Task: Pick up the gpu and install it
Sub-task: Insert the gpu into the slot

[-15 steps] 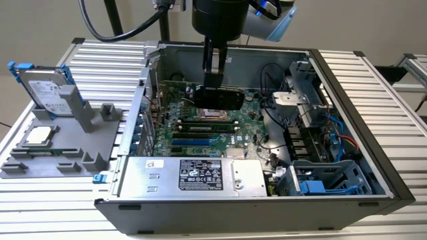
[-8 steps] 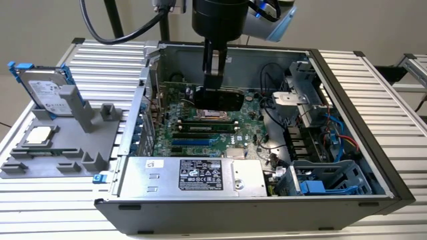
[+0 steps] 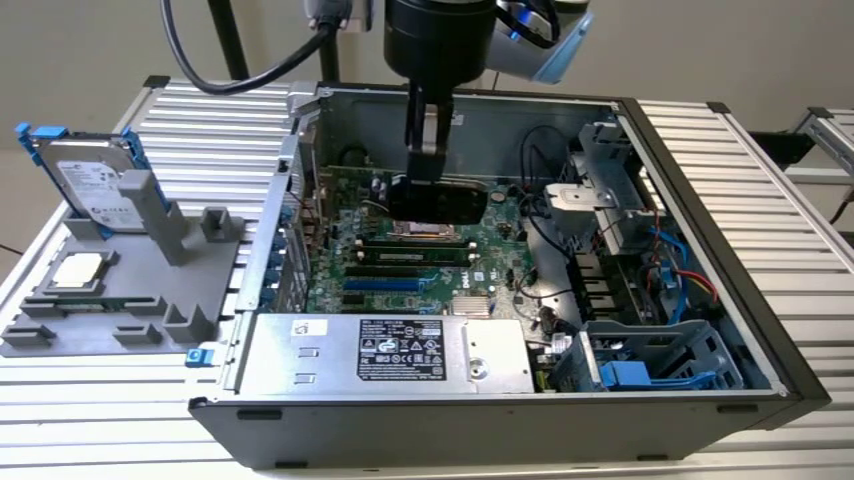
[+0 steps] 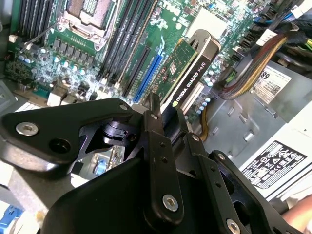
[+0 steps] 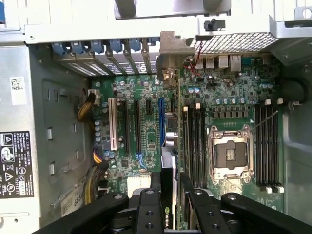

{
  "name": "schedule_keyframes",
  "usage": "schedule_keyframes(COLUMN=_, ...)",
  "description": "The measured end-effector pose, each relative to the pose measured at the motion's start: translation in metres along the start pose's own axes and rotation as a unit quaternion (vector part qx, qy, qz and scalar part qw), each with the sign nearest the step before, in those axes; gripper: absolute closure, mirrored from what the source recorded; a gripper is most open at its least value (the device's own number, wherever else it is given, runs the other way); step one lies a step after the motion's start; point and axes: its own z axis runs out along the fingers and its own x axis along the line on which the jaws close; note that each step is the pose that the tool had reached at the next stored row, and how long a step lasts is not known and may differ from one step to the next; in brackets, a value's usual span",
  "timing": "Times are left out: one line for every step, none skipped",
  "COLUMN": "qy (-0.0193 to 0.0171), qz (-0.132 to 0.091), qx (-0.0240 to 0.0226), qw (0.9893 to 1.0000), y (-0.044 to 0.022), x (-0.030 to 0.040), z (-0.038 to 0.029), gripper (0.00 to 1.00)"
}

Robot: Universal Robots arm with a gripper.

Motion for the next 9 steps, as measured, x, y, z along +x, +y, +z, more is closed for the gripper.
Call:
schedule_keyframes(qy=0.0, qz=0.0, qx=0.0, qw=1.0, y=0.0, x=0.0, z=0.0004, gripper=1.0)
schedule_keyframes(qy=0.0, qz=0.0, qx=0.0, qw=1.0, y=0.0, x=0.0, z=0.0007, gripper=1.0)
schedule_keyframes(qy=0.0001, qz=0.0, qx=0.0, qw=1.0, y=0.0, x=0.0, z=0.0011, gripper=1.0)
schedule_keyframes(qy=0.0001, qz=0.0, qx=0.0, qw=1.0, y=0.0, x=0.0, z=0.0015, gripper=1.0)
schedule_keyframes(qy=0.0001, qz=0.0, qx=0.0, qw=1.0, y=0.0, x=0.0, z=0.0019, gripper=1.0)
schedule_keyframes(qy=0.0001, qz=0.0, qx=0.0, qw=1.0, y=-0.0001, x=0.0, z=0.0023, gripper=1.0)
schedule_keyframes(qy=0.0001, qz=0.0, qx=0.0, qw=1.0, y=-0.0001, x=0.0, z=0.0028, gripper=1.0)
schedule_keyframes(qy=0.0001, qz=0.0, qx=0.0, qw=1.0, y=-0.0001, x=0.0, z=0.0031, gripper=1.0)
schedule_keyframes(qy=0.0001, qz=0.0, qx=0.0, qw=1.0, y=-0.0001, x=0.0, z=0.0035, gripper=1.0)
